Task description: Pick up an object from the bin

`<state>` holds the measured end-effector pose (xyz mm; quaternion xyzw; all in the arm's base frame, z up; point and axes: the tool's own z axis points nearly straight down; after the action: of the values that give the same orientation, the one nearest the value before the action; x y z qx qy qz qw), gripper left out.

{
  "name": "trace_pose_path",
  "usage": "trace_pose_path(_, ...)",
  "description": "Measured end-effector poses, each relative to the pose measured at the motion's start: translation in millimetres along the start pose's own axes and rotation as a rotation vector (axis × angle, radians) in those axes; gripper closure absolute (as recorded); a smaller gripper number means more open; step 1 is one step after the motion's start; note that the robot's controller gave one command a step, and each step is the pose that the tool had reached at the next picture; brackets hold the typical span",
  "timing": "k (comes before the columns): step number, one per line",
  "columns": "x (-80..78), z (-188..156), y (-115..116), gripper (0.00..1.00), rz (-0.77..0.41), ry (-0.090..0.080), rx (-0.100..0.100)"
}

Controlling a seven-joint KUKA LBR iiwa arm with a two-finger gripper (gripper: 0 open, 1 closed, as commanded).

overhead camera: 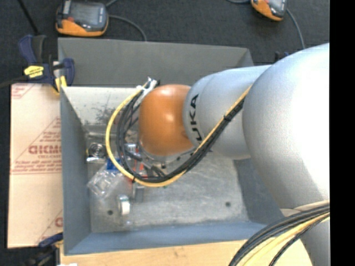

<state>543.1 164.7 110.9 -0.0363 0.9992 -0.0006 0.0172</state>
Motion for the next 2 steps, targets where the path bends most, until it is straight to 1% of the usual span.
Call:
trace_pose_path(1,7.5,9,-9,1.00,0.006,0.035,0.019)
trace_pose_path(2,61.8,-51,7,1.00,-0.008,0.030,-0.003)
